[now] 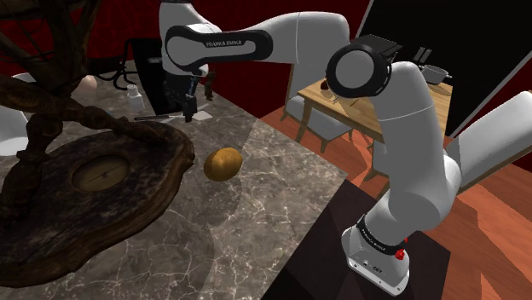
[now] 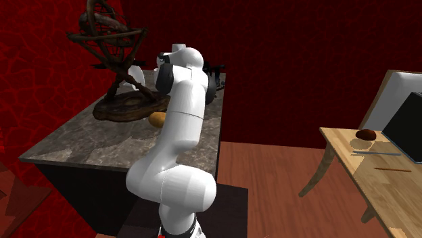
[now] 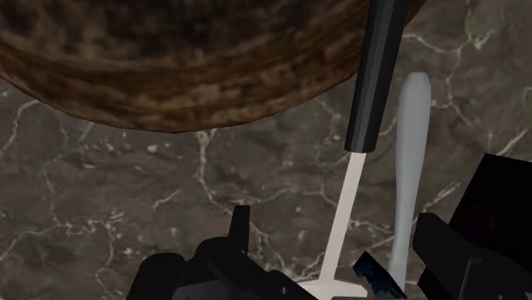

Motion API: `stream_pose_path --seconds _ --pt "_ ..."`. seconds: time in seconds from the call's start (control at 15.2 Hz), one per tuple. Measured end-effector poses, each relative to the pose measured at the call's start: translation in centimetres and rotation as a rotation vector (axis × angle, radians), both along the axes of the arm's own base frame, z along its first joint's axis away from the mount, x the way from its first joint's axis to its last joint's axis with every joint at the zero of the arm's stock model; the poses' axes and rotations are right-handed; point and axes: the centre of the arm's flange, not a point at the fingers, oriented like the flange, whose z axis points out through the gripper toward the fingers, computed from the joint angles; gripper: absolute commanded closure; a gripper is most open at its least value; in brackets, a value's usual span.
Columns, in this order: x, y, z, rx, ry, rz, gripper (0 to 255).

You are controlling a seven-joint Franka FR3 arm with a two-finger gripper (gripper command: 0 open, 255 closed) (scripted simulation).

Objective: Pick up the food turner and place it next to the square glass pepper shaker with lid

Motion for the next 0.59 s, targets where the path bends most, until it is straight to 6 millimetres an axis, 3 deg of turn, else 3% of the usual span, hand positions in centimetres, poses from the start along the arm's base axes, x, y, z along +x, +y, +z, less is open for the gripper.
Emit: stream_pose_path --seconds 0.2,0.59 --pt "0.0 -0.5 2.5 -0.004 0.006 -0.005 0" --pt "0.1 -0.5 2.8 -0.004 0.008 -0.005 0"
